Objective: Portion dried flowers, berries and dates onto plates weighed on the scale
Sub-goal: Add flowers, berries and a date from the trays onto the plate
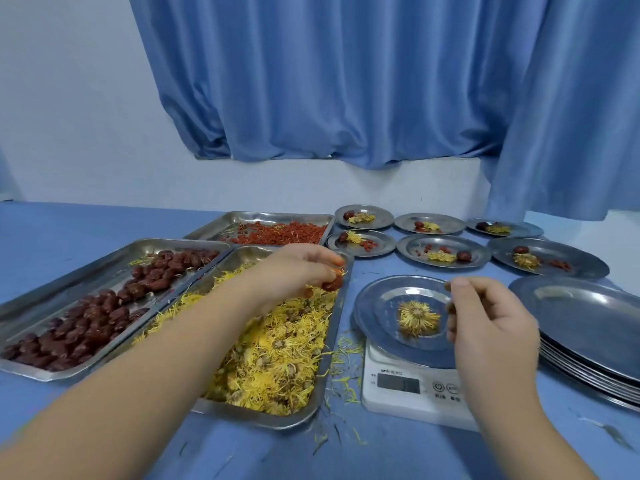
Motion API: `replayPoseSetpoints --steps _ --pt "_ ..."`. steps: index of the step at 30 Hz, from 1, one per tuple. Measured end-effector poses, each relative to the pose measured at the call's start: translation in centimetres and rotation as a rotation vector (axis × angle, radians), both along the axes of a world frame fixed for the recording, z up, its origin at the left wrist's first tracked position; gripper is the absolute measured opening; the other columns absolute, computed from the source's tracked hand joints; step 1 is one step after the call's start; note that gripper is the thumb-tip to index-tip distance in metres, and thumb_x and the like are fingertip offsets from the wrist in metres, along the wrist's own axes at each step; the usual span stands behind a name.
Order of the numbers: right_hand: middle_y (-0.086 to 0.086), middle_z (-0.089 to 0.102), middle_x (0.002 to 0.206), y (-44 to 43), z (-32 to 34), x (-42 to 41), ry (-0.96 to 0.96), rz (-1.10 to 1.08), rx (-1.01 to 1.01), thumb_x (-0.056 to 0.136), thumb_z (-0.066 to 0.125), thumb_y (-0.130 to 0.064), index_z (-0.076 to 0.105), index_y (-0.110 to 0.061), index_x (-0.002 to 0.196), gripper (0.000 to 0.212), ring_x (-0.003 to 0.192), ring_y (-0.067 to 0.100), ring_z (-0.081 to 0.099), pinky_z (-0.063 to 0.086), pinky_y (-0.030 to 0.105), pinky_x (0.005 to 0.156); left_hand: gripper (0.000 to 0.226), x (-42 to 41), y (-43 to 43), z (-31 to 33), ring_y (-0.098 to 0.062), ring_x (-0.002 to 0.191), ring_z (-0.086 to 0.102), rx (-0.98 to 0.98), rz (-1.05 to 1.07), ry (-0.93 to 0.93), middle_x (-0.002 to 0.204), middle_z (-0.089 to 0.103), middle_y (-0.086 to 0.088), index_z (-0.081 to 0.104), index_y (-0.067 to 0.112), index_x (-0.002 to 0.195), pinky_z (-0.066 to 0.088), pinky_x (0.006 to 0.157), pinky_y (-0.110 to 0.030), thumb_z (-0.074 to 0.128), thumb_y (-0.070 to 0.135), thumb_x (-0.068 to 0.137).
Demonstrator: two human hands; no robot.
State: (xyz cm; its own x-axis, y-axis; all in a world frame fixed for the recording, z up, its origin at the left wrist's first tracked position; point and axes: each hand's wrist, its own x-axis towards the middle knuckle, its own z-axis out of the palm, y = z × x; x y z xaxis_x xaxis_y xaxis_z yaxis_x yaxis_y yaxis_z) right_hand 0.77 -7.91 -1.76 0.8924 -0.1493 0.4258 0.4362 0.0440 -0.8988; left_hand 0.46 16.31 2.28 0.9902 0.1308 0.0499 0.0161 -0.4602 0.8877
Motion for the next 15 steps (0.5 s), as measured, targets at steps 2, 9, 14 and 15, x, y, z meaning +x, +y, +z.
replayPoseSetpoints --steps 2,9,14,15 --pt "-0.004 0.055 0.058 -0.6 0.3 0.5 0.047 -0.028 0.071 0.091 0.057 -0.028 0.064 -0.025 0.072 0.02 0.053 0.011 0.046 0.041 0.034 0.054 0.021 1.0 -2.9 0.0 0.0 0.085 0.067 0.085 -0.053 -0.005 0.097 0.073 0.013 0.068 0.033 0.106 0.051 0.071 -0.021 0.066 0.023 0.088" --pt "-0.001 0.049 0.058 -1.2 0.6 0.6 0.067 -0.027 0.055 0.091 0.056 -0.028 0.06 -0.019 0.07 0.023 0.054 0.013 0.042 0.036 0.033 0.053 0.019 3.7 -7.7 -1.2 -0.002 0.081 0.066 0.201 -0.032 -0.004 0.09 0.07 0.009 0.068 0.027 0.097 0.049 0.069 -0.016 0.07 0.013 0.084" --pt "-0.001 0.049 0.059 -1.0 0.7 0.5 0.07 0.008 0.022 0.09 0.056 -0.029 0.06 -0.023 0.069 0.023 0.053 0.012 0.041 0.036 0.033 0.053 0.014 4.1 -7.4 -1.1 -0.001 0.09 0.061 0.233 0.014 -0.035 0.096 0.066 0.013 0.068 0.029 0.093 0.043 0.069 -0.013 0.067 0.017 0.086" --pt "0.0 0.05 0.06 -1.0 0.8 0.5 0.074 0.014 0.024 0.09 0.056 -0.029 0.061 -0.022 0.07 0.022 0.053 0.012 0.041 0.036 0.033 0.053 0.013 4.0 -7.0 -0.7 0.0 0.091 0.06 0.229 0.019 -0.047 0.096 0.066 0.015 0.068 0.031 0.091 0.041 0.068 -0.012 0.067 0.019 0.087"
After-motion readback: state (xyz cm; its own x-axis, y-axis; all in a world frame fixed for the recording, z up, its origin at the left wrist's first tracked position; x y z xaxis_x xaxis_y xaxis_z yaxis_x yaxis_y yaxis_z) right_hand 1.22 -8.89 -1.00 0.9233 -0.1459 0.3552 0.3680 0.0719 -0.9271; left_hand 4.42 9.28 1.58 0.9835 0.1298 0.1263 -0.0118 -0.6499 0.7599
